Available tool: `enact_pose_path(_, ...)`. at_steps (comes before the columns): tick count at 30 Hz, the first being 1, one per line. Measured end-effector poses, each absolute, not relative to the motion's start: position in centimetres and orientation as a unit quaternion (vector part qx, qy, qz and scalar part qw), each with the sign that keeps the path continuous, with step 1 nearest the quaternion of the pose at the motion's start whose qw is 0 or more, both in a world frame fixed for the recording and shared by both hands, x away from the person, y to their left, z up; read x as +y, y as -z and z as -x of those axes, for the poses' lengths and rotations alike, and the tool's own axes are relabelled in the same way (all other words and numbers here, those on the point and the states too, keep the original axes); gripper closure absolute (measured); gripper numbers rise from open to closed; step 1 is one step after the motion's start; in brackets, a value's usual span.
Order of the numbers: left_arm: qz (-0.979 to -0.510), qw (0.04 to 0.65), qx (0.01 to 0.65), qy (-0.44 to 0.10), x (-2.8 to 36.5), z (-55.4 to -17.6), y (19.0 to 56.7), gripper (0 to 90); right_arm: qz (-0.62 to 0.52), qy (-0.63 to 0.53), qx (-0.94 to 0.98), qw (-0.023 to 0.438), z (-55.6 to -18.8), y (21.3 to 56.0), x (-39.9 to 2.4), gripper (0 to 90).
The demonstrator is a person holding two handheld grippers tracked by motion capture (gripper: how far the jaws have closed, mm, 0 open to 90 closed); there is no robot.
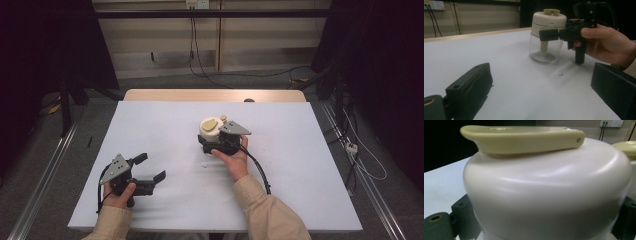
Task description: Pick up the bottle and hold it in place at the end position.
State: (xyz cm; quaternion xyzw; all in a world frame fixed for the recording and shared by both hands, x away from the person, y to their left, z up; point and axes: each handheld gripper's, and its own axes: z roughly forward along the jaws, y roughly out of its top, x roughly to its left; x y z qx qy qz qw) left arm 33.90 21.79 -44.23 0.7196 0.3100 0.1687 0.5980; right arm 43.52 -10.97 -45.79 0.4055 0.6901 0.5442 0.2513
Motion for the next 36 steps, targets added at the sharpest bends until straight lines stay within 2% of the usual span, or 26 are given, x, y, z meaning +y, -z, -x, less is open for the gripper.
enact_pose_path(24, -0.710, 0.597, 0.334, -0.169, 19.8, -35.3, 42.9, 2.8, -0.401, -0.541, 0.696, 0.248, -43.4, 45.9, -11.2, 6.5)
enact_pose_path(36, -0.725, 0.581, 0.334, -0.160, 18.3, -36.0, 42.4, 2.5, -0.400, -0.541, 0.697, 0.248, -43.4, 45.9, -11.2, 6.5)
